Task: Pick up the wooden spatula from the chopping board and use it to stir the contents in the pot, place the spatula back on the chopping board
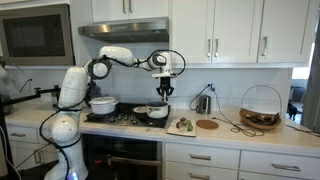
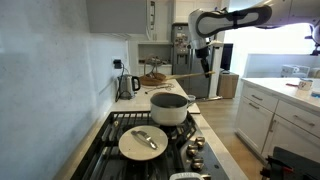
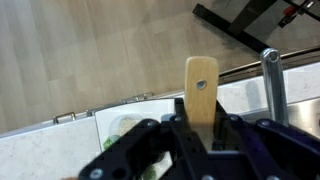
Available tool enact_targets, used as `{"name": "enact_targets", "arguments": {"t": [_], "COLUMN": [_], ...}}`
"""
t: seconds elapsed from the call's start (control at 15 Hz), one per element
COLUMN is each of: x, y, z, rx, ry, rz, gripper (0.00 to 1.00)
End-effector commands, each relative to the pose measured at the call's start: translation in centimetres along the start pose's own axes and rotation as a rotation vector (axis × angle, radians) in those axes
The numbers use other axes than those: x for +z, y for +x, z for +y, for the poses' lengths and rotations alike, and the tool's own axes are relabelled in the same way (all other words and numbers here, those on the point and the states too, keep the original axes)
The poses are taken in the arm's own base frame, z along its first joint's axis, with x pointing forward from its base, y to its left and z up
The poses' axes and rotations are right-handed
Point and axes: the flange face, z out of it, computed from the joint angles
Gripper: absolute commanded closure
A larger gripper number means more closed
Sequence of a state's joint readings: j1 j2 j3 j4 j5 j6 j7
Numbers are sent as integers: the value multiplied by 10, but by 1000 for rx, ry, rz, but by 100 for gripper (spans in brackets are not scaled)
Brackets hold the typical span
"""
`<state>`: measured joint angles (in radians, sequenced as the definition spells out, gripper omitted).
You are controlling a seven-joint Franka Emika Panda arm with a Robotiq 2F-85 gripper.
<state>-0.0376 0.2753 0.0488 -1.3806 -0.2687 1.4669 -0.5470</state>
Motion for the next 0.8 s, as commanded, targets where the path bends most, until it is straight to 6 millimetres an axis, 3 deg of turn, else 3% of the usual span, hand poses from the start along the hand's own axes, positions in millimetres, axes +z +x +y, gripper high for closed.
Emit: {"name": "enact_targets", "arguments": {"t": [0.0,0.73], "x": [10,72], "y": [-16,-41], "z": [10,35], "rx": [-18,-69], "ry": [68,161], "rz": [13,-57], "gripper": [93,93]}}
